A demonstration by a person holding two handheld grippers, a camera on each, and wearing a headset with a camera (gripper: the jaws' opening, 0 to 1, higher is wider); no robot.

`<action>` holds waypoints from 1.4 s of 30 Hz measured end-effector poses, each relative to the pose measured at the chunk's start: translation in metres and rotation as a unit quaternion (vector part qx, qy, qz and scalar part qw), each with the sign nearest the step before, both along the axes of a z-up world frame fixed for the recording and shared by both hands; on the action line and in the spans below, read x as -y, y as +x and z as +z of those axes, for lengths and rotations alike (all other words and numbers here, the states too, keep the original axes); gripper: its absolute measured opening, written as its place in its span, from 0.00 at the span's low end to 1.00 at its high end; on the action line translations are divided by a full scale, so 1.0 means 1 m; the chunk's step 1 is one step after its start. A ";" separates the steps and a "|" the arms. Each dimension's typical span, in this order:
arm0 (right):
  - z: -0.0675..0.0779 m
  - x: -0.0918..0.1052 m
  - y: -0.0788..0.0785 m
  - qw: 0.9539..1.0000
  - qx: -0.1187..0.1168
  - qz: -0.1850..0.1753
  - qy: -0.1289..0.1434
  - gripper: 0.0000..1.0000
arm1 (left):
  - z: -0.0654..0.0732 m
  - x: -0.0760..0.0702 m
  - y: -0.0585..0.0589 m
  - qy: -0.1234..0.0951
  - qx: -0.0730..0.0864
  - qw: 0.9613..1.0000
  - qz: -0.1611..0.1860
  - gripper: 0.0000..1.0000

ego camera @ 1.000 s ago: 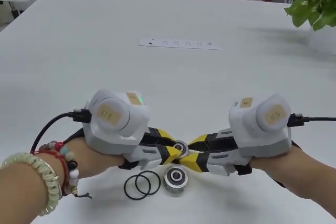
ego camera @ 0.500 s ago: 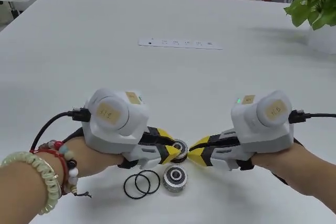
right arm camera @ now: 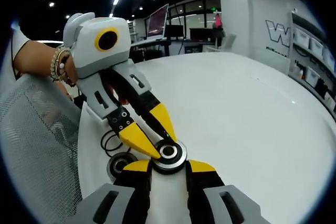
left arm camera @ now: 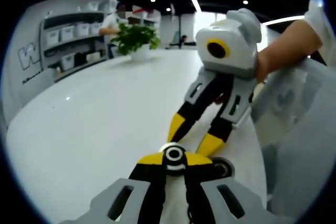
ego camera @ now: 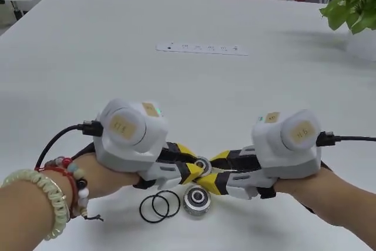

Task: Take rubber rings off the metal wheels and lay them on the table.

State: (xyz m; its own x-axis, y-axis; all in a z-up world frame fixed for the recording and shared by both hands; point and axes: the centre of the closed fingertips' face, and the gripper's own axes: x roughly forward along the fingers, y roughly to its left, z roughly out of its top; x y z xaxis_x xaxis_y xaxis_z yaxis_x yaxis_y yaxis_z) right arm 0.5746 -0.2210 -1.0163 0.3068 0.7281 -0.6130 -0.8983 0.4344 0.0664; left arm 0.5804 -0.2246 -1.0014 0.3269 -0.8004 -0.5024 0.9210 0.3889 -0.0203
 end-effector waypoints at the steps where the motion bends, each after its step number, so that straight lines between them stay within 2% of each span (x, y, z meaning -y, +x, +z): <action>1: 0.001 0.000 -0.001 1.000 0.001 0.001 0.001 0.23 | 0.000 0.000 0.000 0.000 0.000 1.000 0.000 0.13; 4: -0.001 0.001 -0.001 1.000 0.004 0.006 -0.003 0.22 | 0.000 0.000 0.000 0.000 0.000 1.000 0.000 0.13; 13: -0.002 0.005 -0.004 1.000 -0.006 0.016 -0.007 0.20 | 0.000 0.001 -0.001 0.001 0.002 1.000 -0.006 0.13; 15: -0.004 0.009 -0.006 1.000 -0.006 0.020 -0.017 0.16 | 0.000 0.001 -0.002 0.002 0.002 1.000 -0.005 0.13; 19: -0.005 0.012 -0.006 1.000 -0.009 0.023 -0.018 0.03 | 0.000 0.000 0.000 0.002 0.001 1.000 -0.002 0.13; 20: -0.005 0.012 -0.005 1.000 -0.010 0.021 -0.017 0.03 | 0.000 0.000 0.000 0.002 0.001 1.000 -0.001 0.13; 23: -0.005 0.012 -0.005 1.000 -0.019 0.014 -0.015 0.03 | 0.000 0.000 -0.001 0.003 0.001 1.000 -0.001 0.13; 26: -0.005 0.013 -0.005 0.999 -0.042 -0.005 -0.005 0.04 | 0.000 0.000 -0.001 0.002 0.002 1.000 -0.002 0.13; 27: -0.006 0.013 -0.004 0.999 -0.042 -0.005 -0.005 0.06 | 0.001 0.000 -0.001 0.002 0.002 1.000 -0.002 0.13; 29: -0.005 0.012 -0.003 0.999 -0.040 -0.010 0.002 0.19 | 0.001 0.000 -0.001 0.002 0.002 1.000 -0.002 0.13; 31: -0.004 0.009 -0.004 0.999 -0.036 -0.009 0.006 0.27 | 0.001 0.000 -0.001 0.002 0.001 1.000 -0.003 0.13; 35: -0.006 0.002 -0.003 1.000 -0.019 -0.006 0.002 0.24 | 0.001 0.000 -0.002 0.001 0.001 1.000 -0.003 0.13; 42: -0.003 0.002 -0.002 1.000 -0.015 -0.003 0.003 0.22 | 0.001 0.000 -0.002 0.002 0.002 1.000 -0.004 0.13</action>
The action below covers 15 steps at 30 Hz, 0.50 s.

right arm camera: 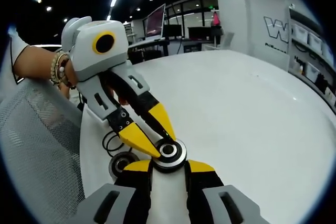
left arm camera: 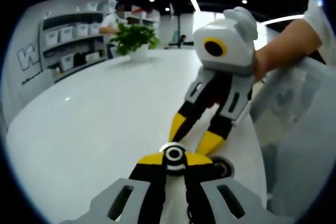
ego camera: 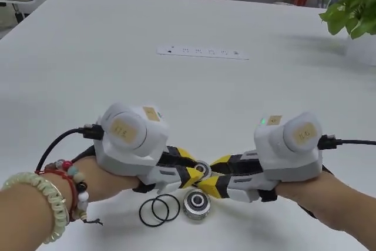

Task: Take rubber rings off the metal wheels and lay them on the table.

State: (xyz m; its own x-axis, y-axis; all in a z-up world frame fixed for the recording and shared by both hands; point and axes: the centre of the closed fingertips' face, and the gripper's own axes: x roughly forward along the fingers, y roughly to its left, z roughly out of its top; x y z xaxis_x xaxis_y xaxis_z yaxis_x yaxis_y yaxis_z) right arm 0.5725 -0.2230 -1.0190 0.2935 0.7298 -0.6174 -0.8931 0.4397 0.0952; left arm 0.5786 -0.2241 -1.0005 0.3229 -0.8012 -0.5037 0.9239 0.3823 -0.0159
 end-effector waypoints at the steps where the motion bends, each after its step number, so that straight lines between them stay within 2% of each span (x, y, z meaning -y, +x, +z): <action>1: 0.001 0.000 0.000 1.000 -0.001 0.001 0.001 0.21 | 0.000 0.000 0.000 0.000 0.000 1.000 0.000 0.13; 8: 0.001 0.003 -0.001 1.000 -0.009 0.005 -0.002 0.19 | 0.000 0.000 0.000 0.000 -0.001 1.000 0.000 0.13; 11: 0.001 0.007 -0.002 1.000 -0.019 0.005 -0.001 0.15 | 0.000 0.000 0.000 0.000 -0.001 1.000 0.001 0.13; 15: 0.000 0.008 -0.003 1.000 -0.021 0.007 -0.004 0.11 | 0.000 0.000 0.000 0.000 -0.001 1.000 0.001 0.13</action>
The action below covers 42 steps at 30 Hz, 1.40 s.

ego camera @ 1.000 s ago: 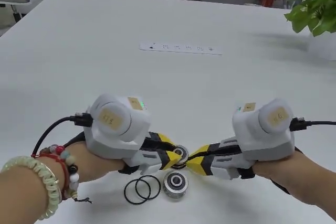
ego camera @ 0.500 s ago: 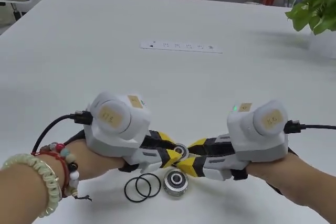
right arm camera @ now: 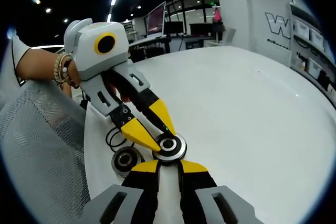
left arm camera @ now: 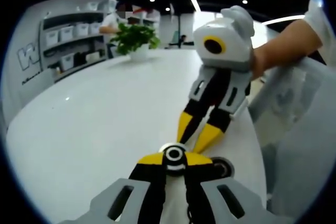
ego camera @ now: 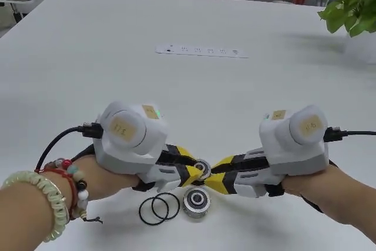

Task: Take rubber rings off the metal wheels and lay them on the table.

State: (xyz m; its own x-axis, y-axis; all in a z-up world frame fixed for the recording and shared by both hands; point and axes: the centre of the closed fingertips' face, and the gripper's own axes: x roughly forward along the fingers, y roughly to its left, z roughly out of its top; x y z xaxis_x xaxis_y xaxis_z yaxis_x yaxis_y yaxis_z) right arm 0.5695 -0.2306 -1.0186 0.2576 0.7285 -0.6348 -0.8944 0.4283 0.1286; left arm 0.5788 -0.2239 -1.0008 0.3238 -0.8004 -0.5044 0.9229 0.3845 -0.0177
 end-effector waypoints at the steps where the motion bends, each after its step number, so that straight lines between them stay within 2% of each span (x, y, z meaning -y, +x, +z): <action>1: 0.000 0.000 0.000 1.000 0.000 0.000 0.000 0.11 | 0.000 0.000 0.000 0.000 0.000 1.000 0.000 0.13; 4: -0.002 0.002 0.000 1.000 0.010 0.005 -0.011 0.04 | 0.000 0.000 0.000 -0.001 -0.002 1.000 0.002 0.13; 13: -0.002 0.003 0.003 1.000 0.009 -0.004 -0.018 0.00 | 0.000 -0.001 0.001 0.000 -0.003 1.000 0.005 0.13; 15: -0.002 0.003 0.005 1.000 -0.004 -0.020 -0.020 0.00 | 0.000 -0.001 0.001 0.000 -0.003 1.000 0.005 0.13; 22: -0.003 0.005 0.007 0.998 -0.026 -0.044 -0.024 0.00 | 0.000 -0.001 0.001 0.000 -0.002 1.000 0.005 0.13; 26: -0.003 0.006 0.007 0.998 -0.028 -0.051 -0.023 0.00 | 0.000 -0.001 0.000 0.001 0.001 1.000 0.004 0.13; 32: -0.003 0.005 0.007 0.998 -0.019 -0.049 -0.032 0.00 | 0.000 -0.001 0.001 0.002 0.002 1.000 0.003 0.13; 35: -0.003 0.006 0.008 0.996 0.018 -0.034 -0.074 0.00 | 0.000 -0.001 0.001 0.003 0.003 1.000 0.003 0.13; 37: -0.002 0.005 0.009 0.995 0.037 -0.028 -0.091 0.00 | 0.000 -0.001 0.002 0.004 0.005 1.000 0.003 0.13; 42: -0.002 0.005 0.009 0.995 0.038 -0.032 -0.091 0.00 | 0.000 -0.002 0.002 0.003 0.004 1.000 0.004 0.13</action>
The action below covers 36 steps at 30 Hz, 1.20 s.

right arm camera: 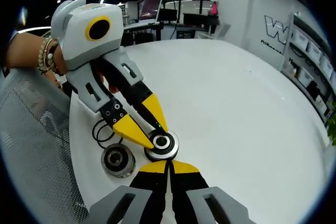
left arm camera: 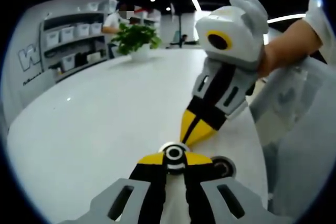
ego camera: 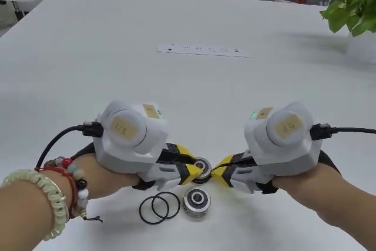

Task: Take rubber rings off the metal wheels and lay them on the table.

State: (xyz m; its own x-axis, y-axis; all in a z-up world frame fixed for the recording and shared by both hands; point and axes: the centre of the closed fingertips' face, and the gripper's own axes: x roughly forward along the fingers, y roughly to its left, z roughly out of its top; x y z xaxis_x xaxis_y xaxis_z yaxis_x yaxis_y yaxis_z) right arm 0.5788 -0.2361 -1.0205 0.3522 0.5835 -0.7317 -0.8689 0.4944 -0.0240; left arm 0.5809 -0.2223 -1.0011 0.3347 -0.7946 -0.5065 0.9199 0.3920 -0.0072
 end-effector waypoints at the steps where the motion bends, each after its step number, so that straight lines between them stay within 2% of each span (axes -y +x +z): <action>1: 0.000 0.000 0.000 1.000 -0.002 -0.002 0.002 0.00 | 0.000 0.000 0.000 0.000 0.000 1.000 0.000 0.13; 5: 0.002 0.002 0.003 0.999 -0.016 -0.021 0.018 0.00 | 0.000 0.000 0.000 -0.001 -0.001 1.000 0.002 0.13; 8: 0.004 0.003 0.005 0.999 -0.010 -0.025 0.024 0.00 | 0.000 -0.001 0.001 -0.001 -0.001 1.000 0.003 0.12; 14: 0.004 0.003 0.005 0.999 -0.014 -0.030 0.028 0.00 | 0.000 0.000 0.001 -0.001 -0.002 1.000 0.004 0.12; 16: 0.004 0.004 0.005 0.998 -0.023 -0.039 0.036 0.00 | 0.000 -0.001 0.001 -0.001 -0.001 1.000 0.004 0.12; 20: 0.008 0.005 0.006 0.990 -0.068 -0.087 0.082 0.00 | 0.000 -0.001 0.001 -0.001 -0.002 1.000 0.005 0.12; 21: 0.016 -0.002 0.009 0.986 -0.067 -0.091 0.120 0.00 | 0.000 -0.001 0.001 -0.001 -0.002 1.000 0.005 0.12; 22: 0.015 -0.001 0.009 0.981 -0.092 -0.112 0.127 0.00 | 0.000 -0.001 0.001 -0.001 -0.001 1.000 0.005 0.12; 23: 0.012 0.002 0.009 0.981 -0.097 -0.118 0.122 0.00 | 0.000 -0.001 0.002 -0.001 -0.002 1.000 0.005 0.12; 24: 0.013 0.001 0.010 0.979 -0.095 -0.118 0.135 0.00 | 0.000 -0.001 0.002 -0.001 -0.002 1.000 0.005 0.12; 25: 0.013 0.000 0.009 0.976 -0.108 -0.124 0.142 0.00 | 0.000 -0.001 0.002 -0.001 -0.002 1.000 0.005 0.12; 26: 0.013 0.000 0.008 0.971 -0.123 -0.134 0.154 0.00 | 0.000 -0.001 0.001 -0.001 -0.002 1.000 0.005 0.12; 28: 0.014 0.000 0.008 0.965 -0.137 -0.147 0.168 0.00 | 0.000 -0.001 0.001 -0.001 -0.002 1.000 0.004 0.12; 30: 0.014 0.001 0.006 0.962 -0.149 -0.152 0.173 0.00 | 0.000 0.000 0.001 -0.001 -0.002 1.000 0.003 0.12; 32: 0.015 0.000 0.003 0.955 -0.169 -0.165 0.180 0.00 | 0.000 0.000 0.001 0.000 -0.003 1.000 0.000 0.13; 36: 0.015 0.000 0.004 0.954 -0.169 -0.166 0.183 0.00 | 0.000 0.000 0.001 0.003 -0.001 1.000 -0.002 0.13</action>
